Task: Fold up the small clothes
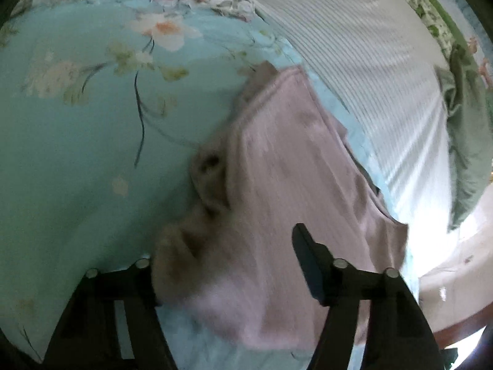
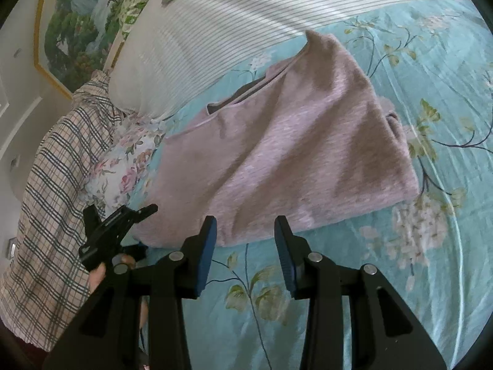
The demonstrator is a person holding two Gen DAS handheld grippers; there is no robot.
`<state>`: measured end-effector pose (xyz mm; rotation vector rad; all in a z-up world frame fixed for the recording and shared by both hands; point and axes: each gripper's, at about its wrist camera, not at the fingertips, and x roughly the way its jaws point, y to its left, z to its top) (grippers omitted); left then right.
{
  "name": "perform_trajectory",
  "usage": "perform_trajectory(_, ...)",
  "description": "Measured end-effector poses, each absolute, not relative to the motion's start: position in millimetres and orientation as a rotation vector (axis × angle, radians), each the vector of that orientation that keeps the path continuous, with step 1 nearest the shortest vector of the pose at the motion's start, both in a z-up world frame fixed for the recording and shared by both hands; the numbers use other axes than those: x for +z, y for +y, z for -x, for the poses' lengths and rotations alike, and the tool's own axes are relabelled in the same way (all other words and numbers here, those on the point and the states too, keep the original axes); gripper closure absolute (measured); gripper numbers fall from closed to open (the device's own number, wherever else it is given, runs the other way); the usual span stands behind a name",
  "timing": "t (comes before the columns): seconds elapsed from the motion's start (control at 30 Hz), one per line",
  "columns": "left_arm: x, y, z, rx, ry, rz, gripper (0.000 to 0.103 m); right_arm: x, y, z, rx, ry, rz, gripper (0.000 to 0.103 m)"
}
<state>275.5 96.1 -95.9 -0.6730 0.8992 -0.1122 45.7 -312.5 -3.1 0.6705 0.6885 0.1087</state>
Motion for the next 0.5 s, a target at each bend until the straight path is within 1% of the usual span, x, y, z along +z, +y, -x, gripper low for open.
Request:
perform_trajectory(0.03, -95.5, 96.4, -278.5, -0.095, 0.896, 0.66, 0.056, -3.1, -316.0, -46.0, 0.11, 0.685, -0.677, 0.062)
perform_trajectory(0.07, -95.6, 100.7, -280.0, -0.087, 0.897, 0.651, 0.064, -3.0, -318.4, -46.7, 0.11, 0.683, -0.68, 0.062)
perform_trajectory(0.1, -95.0, 101.5, -283.4, -0.088, 0.899, 0.644, 0.077, -3.1, -320.5, -47.5, 0.11, 0.683, -0.681, 0.062)
perform_trajectory(0.13, -94.5, 102.1, -285.9, -0.107, 0.901, 0.649, 0.082, -3.4, -323.1, -49.4, 0.11, 0.687, -0.681, 0.062)
perform_trajectory(0.23, -76.3, 94.4, -279.9, -0.125, 0.863, 0.58, 0.089, -0.1, -329.4, -56.0, 0.12, 0.691, -0.678, 0.062)
perform_trajectory(0.3, -58.3, 79.3, -272.8, -0.158, 0.818, 0.511, 0.09, 5.6, -334.5, -62.6, 0.136, 0.688, -0.672, 0.062)
perform_trajectory(0.4, -28.0, 33.8, -261.3, -0.258, 0.759, 0.37, 0.09, 13.4, -348.5, -78.7, 0.181, 0.682, -0.703, 0.062)
perform_trajectory(0.5, -13.0, -13.2, -248.0, -0.333, 0.71, 0.223, 0.09, 19.6, -362.8, -106.3, 0.21, 0.703, -0.707, 0.062)
